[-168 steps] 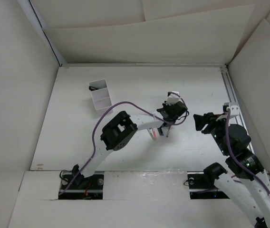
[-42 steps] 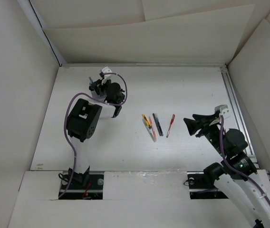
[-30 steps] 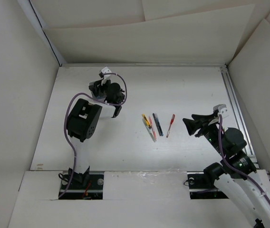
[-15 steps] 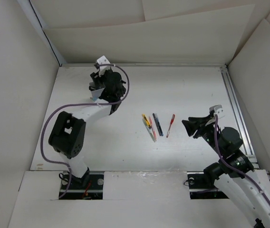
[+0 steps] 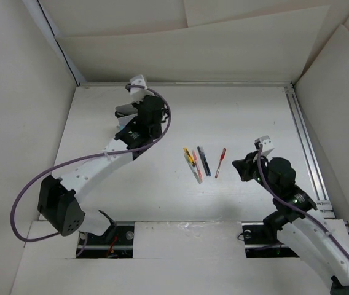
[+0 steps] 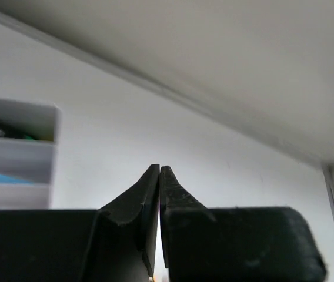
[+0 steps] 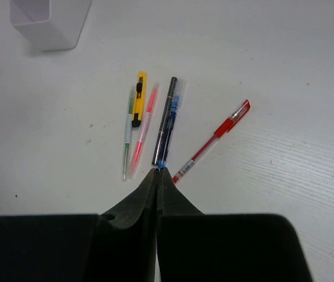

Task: Sort the stationery into containers
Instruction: Pick up the pen from the center of the board.

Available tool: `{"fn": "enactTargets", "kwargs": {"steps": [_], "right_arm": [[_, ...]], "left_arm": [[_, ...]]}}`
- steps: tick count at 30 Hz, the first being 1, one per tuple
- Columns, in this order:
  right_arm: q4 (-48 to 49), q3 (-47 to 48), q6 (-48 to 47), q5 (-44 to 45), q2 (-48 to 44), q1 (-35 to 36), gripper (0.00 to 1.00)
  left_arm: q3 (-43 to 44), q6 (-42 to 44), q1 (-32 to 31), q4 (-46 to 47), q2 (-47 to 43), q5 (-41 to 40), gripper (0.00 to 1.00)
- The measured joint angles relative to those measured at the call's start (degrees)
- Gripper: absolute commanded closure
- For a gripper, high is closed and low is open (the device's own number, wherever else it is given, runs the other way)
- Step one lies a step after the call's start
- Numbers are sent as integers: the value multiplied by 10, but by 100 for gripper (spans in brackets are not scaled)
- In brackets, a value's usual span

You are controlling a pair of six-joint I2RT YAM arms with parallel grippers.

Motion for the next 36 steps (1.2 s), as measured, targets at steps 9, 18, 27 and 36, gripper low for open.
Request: {"fn": "enactTargets", "kwargs": {"steps": [9, 18, 27, 36], "right_arm": [[-7, 0, 2, 4, -10, 0, 95], [-14, 0, 7, 7, -31, 1, 91], [-17, 0, 9, 8, -31, 1, 91], [-18, 0, 11, 8, -35, 1, 90]], "left_arm": [[-24, -109, -120, -100, 141, 211, 81], [-36, -177, -121, -104, 229, 258, 73], [-18, -209, -108, -104, 286, 222, 77], [-6, -222, -101, -108, 297, 182, 77]]}}
